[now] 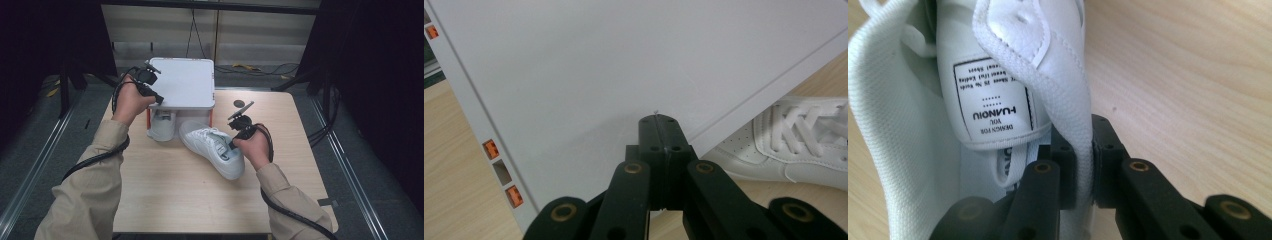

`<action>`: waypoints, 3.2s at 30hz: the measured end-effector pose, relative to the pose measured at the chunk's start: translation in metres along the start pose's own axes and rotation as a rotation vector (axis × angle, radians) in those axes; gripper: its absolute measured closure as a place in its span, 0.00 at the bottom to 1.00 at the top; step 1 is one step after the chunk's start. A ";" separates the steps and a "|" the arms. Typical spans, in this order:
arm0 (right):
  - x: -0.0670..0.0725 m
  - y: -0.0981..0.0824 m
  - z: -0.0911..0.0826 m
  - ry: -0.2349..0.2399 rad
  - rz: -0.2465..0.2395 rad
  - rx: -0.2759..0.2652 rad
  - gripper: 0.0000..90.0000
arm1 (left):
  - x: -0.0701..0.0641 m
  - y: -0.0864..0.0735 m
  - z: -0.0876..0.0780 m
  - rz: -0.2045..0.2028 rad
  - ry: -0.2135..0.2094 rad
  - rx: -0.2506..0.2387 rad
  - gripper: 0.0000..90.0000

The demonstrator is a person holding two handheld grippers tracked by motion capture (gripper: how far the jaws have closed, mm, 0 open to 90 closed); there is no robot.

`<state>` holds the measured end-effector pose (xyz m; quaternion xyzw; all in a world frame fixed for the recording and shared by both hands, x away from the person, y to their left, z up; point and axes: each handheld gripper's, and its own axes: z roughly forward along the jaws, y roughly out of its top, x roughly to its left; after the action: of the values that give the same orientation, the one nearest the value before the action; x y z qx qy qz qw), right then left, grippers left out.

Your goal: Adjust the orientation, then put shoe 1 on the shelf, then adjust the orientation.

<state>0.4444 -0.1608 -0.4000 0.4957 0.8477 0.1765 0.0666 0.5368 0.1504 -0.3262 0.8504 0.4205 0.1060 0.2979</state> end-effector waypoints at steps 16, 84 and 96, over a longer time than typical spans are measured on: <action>0.028 0.009 0.019 0.048 0.003 -0.018 0.78 | 0.001 -0.002 0.000 -0.004 -0.006 -0.009 1.00; 0.115 0.058 0.031 0.142 -0.570 0.002 0.81 | 0.000 -0.004 0.000 -0.013 -0.008 -0.031 1.00; 0.108 0.069 0.036 0.105 -0.520 -0.085 0.58 | 0.002 -0.004 0.000 -0.024 -0.017 -0.023 1.00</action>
<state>0.4570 -0.0285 -0.4019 0.2481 0.9408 0.2144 0.0862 0.5357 0.1540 -0.3284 0.8428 0.4268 0.1001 0.3124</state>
